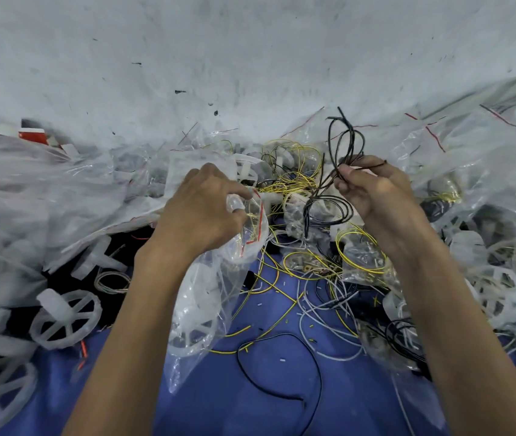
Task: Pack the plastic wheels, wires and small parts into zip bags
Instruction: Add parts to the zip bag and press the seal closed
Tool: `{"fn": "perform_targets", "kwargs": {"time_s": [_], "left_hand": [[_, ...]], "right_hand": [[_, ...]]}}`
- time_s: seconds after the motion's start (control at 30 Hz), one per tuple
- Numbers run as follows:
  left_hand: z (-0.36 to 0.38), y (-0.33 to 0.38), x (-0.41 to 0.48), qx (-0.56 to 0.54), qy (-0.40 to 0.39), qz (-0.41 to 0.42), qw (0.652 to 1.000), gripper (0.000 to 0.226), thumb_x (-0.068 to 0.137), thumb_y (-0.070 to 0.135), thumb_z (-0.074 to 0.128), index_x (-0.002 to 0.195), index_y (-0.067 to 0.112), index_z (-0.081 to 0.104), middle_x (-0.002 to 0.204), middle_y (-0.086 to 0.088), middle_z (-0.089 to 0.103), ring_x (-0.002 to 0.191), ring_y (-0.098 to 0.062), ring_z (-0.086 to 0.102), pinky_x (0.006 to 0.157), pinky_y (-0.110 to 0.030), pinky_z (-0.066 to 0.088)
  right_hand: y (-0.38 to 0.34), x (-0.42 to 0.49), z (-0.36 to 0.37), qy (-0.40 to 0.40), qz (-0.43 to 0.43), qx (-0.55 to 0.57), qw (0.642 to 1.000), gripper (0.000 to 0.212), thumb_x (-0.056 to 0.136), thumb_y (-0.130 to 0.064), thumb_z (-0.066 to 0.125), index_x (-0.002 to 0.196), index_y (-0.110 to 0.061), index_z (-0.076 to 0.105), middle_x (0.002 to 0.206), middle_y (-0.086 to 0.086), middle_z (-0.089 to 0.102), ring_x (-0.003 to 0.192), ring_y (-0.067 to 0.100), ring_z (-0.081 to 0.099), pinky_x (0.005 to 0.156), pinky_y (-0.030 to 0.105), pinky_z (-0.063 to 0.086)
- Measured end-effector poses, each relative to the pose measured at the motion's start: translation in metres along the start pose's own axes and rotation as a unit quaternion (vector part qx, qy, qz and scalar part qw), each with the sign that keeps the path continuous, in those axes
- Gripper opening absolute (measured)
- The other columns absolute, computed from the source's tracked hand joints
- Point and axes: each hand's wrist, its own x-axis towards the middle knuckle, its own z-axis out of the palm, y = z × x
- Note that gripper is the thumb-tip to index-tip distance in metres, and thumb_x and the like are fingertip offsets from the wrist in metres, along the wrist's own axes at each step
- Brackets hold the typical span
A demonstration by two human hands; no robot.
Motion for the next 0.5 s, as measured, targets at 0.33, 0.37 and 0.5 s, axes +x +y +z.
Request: {"fn": "perform_targets", "kwargs": {"time_s": [0.33,0.37,0.5], "left_hand": [[-0.003,0.047,-0.01,-0.218,-0.07,0.045,0.972,0.069,0.066,0.054,0.058,0.127,0.023,0.054,0.111,0.012,0.062,0.104,-0.002,0.058,0.097,-0.023,0.044],[-0.001,0.051,-0.011,-0.239,-0.093,0.038,0.966,0.066,0.066,0.055,0.059,0.123,0.023,0.057,0.107,0.011,0.066,0.1,-0.003,0.061,0.095,-0.027,0.047],[0.009,0.054,-0.009,-0.212,-0.071,0.039,0.974,0.015,0.086,0.034,0.062,0.085,0.021,0.07,0.077,0.01,0.073,0.074,-0.005,0.063,0.072,-0.026,0.048]], "right_hand": [[-0.004,-0.009,0.02,-0.073,0.039,0.092,0.992,0.012,0.088,0.004,0.048,0.087,-0.006,0.056,0.065,-0.002,0.062,0.056,0.003,0.058,0.056,0.01,0.046],[-0.005,-0.01,0.022,-0.08,0.042,0.097,0.991,0.014,0.088,0.004,0.047,0.087,-0.006,0.056,0.064,-0.003,0.062,0.055,0.003,0.057,0.054,0.01,0.045],[-0.006,-0.014,0.025,-0.085,0.046,0.086,0.992,0.016,0.088,0.003,0.047,0.089,-0.009,0.058,0.061,-0.006,0.061,0.054,0.002,0.056,0.05,0.01,0.044]]}}
